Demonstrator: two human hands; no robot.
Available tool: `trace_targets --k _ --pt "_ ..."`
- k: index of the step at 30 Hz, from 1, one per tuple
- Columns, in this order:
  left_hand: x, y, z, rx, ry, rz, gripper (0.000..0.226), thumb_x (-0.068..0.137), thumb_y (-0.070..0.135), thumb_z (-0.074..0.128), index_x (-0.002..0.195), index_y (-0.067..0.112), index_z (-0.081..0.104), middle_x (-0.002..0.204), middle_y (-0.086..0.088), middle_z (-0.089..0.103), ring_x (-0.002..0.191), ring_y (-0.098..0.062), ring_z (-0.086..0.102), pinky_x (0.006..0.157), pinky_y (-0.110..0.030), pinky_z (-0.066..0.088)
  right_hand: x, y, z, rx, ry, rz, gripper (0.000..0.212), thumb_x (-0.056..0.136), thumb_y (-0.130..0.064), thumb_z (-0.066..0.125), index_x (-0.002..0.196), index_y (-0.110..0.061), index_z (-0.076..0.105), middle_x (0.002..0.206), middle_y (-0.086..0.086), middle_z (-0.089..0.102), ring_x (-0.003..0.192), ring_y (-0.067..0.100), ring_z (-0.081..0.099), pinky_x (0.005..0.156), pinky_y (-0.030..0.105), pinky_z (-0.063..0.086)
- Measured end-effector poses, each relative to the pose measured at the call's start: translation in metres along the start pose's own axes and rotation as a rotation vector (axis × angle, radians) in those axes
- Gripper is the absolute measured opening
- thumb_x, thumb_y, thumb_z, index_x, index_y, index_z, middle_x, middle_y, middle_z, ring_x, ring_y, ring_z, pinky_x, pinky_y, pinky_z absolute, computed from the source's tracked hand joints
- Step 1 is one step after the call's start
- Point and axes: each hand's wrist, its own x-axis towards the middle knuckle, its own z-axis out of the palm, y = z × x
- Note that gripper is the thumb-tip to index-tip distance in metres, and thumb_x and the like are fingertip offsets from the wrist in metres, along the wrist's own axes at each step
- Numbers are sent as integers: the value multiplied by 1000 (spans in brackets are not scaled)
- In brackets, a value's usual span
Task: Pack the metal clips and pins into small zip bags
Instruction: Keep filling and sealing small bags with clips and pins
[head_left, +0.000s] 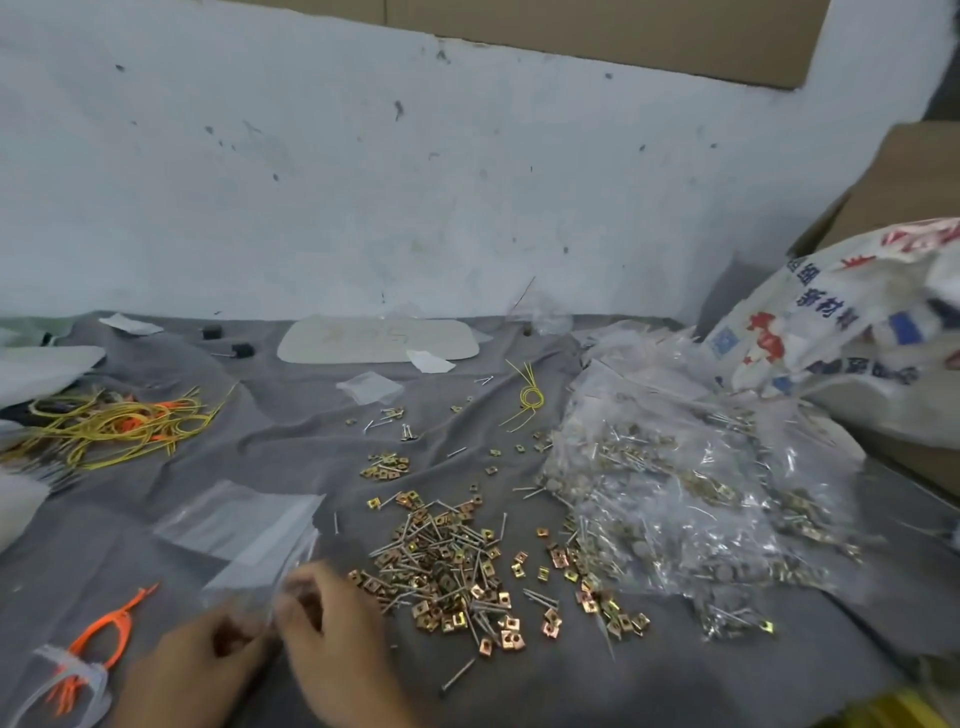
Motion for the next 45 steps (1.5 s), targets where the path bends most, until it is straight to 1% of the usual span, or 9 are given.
trace_targets --k 7,12,18,25,30,34,37,41,45 --pt "-2 -3 9 -49 88 -30 18 70 43 80 70 27 72 66 7 72 78 -21 69 82 -42 53 -1 8 1 -119 -40 -83 30 91 -23 50 113 -19 69 114 2 70 109 18 60 98 26 45" --pt "-9 4 10 175 148 133 14 87 32 71 86 37 59 70 7 70 82 -30 70 69 -38 49 -6 4 -1 -137 -47 -184 40 91 -21 48 129 -22 60 125 2 66 114 18 57 99 25 42" --pt "-16 5 -4 221 527 254 22 79 6 75 97 19 73 68 -4 68 70 -33 67 60 -33 37 -10 4 4 -122 -19 -254 47 91 -18 48 137 -21 57 120 3 67 109 17 58 96 19 39" --pt "-17 1 -9 281 432 360 22 86 12 70 104 24 72 70 -3 70 72 -33 68 57 -37 45 -12 5 8 -217 -84 -273 55 93 -23 43 148 -24 46 133 0 60 119 19 50 106 36 41" --pt "-21 -7 -11 197 735 531 34 92 25 47 109 15 74 80 -5 73 71 -25 65 63 -32 43 -20 -2 5 -328 71 -370 51 92 -30 38 141 -29 52 107 -6 61 100 16 51 89 31 45" --pt "-29 -5 -5 113 914 823 21 98 12 54 113 16 68 92 1 70 76 -12 58 79 -19 45 -29 -5 3 -422 168 -573 43 95 -22 48 138 -21 52 94 -4 56 87 17 49 72 28 39" --pt "-26 -9 -8 144 916 869 22 97 10 55 110 15 71 87 1 68 71 -11 55 75 -24 48 -29 -6 1 -395 124 -557 38 97 -23 45 134 -20 53 99 -4 59 91 16 49 77 28 41" --pt "-20 -20 -12 233 865 706 28 96 16 51 105 11 78 77 -5 70 74 -14 57 69 -27 45 -24 -7 3 -460 -30 -411 46 97 -32 36 138 -23 55 111 -2 63 102 19 48 90 35 44" --pt "-19 -21 -12 224 571 497 27 93 27 57 115 24 72 69 6 64 64 -19 60 58 -29 40 -17 1 9 -508 -110 -379 40 101 -39 33 133 -28 55 113 1 61 104 22 46 92 39 42"
